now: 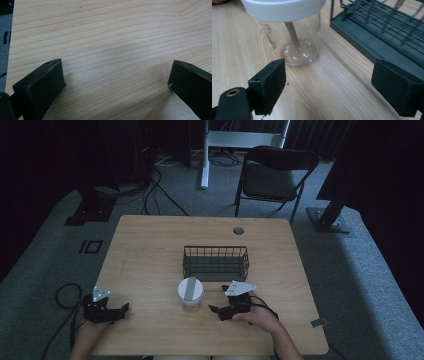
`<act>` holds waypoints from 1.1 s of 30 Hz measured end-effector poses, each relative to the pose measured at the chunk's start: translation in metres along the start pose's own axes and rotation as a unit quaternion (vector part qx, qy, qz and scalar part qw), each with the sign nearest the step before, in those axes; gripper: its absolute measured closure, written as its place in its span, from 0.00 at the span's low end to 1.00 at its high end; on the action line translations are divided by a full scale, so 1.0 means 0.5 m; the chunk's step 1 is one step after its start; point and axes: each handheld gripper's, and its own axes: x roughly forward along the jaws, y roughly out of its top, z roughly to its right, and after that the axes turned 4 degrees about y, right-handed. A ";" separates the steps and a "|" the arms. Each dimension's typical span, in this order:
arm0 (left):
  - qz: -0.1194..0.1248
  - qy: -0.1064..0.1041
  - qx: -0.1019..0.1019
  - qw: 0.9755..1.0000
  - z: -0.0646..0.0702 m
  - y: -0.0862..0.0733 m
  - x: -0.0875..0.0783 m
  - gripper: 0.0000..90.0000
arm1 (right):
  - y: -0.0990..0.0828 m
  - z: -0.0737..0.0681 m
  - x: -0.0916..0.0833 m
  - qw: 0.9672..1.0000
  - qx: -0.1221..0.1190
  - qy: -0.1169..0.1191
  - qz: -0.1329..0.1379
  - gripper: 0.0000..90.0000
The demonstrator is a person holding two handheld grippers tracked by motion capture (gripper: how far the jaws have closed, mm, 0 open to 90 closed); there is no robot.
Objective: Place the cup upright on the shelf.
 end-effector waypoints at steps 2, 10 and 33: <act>0.000 0.000 0.000 1.000 0.000 0.000 0.000 0.01 | 0.003 -0.003 0.004 1.000 0.000 0.003 0.002 0.14; 0.000 0.000 0.000 1.000 0.000 0.000 0.000 0.01 | 0.017 -0.020 0.032 1.000 -0.011 0.025 0.007 0.14; 0.000 0.000 0.000 1.000 0.000 0.000 0.000 0.01 | 0.043 -0.046 0.091 0.998 -0.021 0.055 0.024 0.15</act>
